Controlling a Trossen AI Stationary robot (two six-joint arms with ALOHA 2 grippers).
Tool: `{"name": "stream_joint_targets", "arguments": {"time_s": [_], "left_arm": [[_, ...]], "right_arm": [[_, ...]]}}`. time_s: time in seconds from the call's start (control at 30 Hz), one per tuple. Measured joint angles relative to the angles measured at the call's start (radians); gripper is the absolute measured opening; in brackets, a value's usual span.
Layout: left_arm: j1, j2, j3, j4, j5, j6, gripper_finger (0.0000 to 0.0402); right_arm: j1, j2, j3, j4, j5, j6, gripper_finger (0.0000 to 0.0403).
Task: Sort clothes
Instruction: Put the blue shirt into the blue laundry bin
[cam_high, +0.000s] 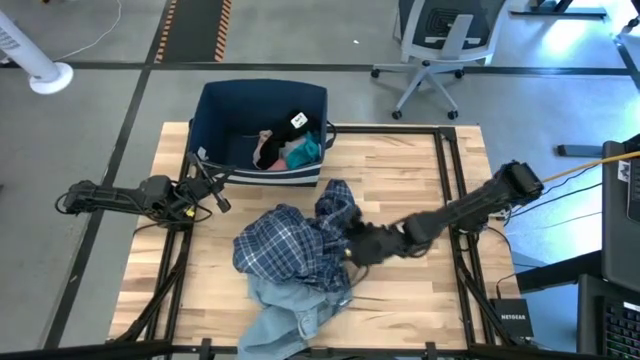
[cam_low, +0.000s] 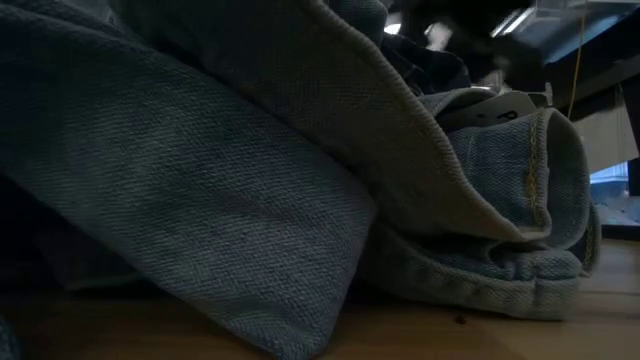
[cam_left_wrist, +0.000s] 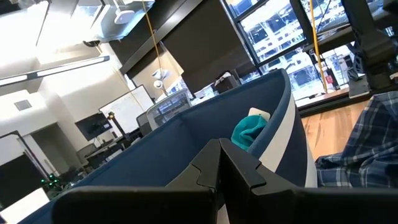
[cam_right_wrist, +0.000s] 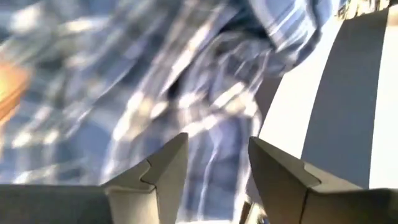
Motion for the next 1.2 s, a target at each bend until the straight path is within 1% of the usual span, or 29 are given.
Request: {"name": "stream_joint_targets", "arguments": {"time_s": [0.1, 0.2, 0.27, 0.33, 0.53, 0.6, 0.7, 0.97, 1.03, 1.2], "left_arm": [[0.0, 0.0, 0.0, 0.0, 0.0, 0.0, 0.0001], [0.0, 0.0, 0.0, 0.0, 0.0, 0.0, 0.0001], [0.0, 0.0, 0.0, 0.0, 0.0, 0.0, 0.0001], [0.0, 0.0, 0.0, 0.0, 0.0, 0.0, 0.0001], [0.0, 0.0, 0.0, 0.0, 0.0, 0.0, 0.0001], [0.0, 0.0, 0.0, 0.0, 0.0, 0.0, 0.0001], [0.0, 0.0, 0.0, 0.0, 0.0, 0.0, 0.0001], [0.0, 0.0, 0.0, 0.0, 0.0, 0.0, 0.0001], [0.0, 0.0, 0.0, 0.0, 0.0, 0.0, 0.0001], [0.0, 0.0, 0.0, 0.0, 0.0, 0.0, 0.0001]], "right_arm": [[0.065, -0.018, 0.0, -0.12, 0.056, 0.096, 0.0186], [0.115, -0.02, -0.006, -0.198, 0.042, 0.209, 0.0186], [0.135, -0.021, -0.033, -0.189, -0.008, 0.261, 0.0186], [0.146, -0.02, -0.067, -0.163, -0.029, 0.269, 0.0186], [0.152, -0.02, -0.128, -0.071, -0.023, 0.267, 0.0187], [0.152, -0.02, -0.136, -0.03, -0.024, 0.24, 0.0193], [0.152, -0.02, -0.145, 0.027, -0.031, 0.205, 0.0216], [0.135, 0.004, -0.148, 0.156, 0.025, 0.127, 0.0309], [0.121, 0.016, -0.148, 0.18, 0.013, 0.126, 0.0325], [0.065, 0.029, -0.148, 0.186, -0.078, 0.14, 0.0346]]}}
